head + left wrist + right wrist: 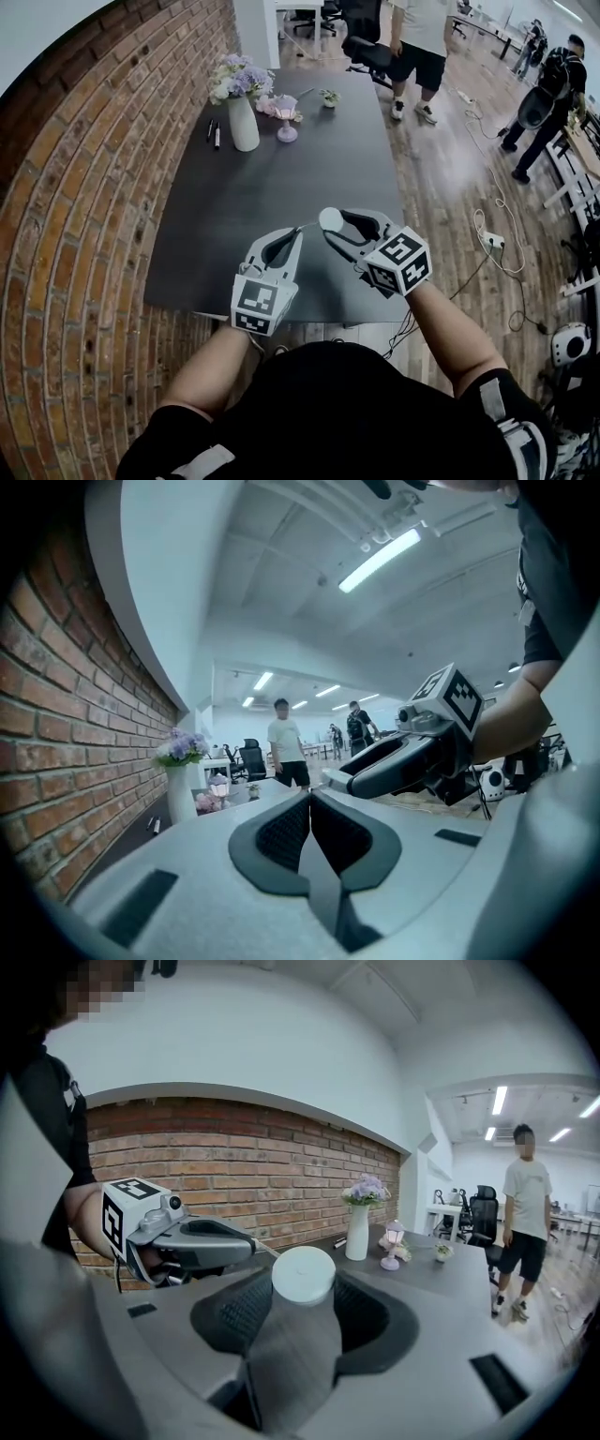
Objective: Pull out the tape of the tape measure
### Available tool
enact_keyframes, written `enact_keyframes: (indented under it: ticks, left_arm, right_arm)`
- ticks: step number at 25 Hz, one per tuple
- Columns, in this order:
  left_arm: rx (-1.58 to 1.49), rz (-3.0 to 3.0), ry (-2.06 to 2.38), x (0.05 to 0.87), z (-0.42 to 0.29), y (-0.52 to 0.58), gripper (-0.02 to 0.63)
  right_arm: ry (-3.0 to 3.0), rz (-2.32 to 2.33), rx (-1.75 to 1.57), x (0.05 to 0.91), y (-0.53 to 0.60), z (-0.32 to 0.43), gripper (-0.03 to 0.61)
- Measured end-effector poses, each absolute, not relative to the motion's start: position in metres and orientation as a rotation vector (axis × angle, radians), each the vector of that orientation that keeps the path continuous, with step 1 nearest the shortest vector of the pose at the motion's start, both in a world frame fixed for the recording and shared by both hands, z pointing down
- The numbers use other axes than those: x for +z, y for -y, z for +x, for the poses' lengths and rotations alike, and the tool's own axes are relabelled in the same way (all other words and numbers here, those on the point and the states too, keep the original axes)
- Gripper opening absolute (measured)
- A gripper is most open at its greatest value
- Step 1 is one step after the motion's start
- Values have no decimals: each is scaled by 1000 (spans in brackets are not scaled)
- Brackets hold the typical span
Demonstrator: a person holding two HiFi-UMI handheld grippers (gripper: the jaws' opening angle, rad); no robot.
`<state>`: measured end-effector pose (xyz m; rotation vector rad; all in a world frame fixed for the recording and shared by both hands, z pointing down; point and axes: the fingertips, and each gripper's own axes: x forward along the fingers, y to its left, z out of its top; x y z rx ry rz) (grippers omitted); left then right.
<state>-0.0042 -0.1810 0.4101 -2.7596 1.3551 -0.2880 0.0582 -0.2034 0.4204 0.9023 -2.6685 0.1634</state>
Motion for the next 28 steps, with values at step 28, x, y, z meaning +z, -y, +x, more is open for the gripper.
enact_keyframes:
  ticks: [28]
  left_arm:
    - [-276, -2516, -1878, 422, -165, 211, 12]
  right_arm:
    - [2541, 1395, 378, 444, 258, 178, 204]
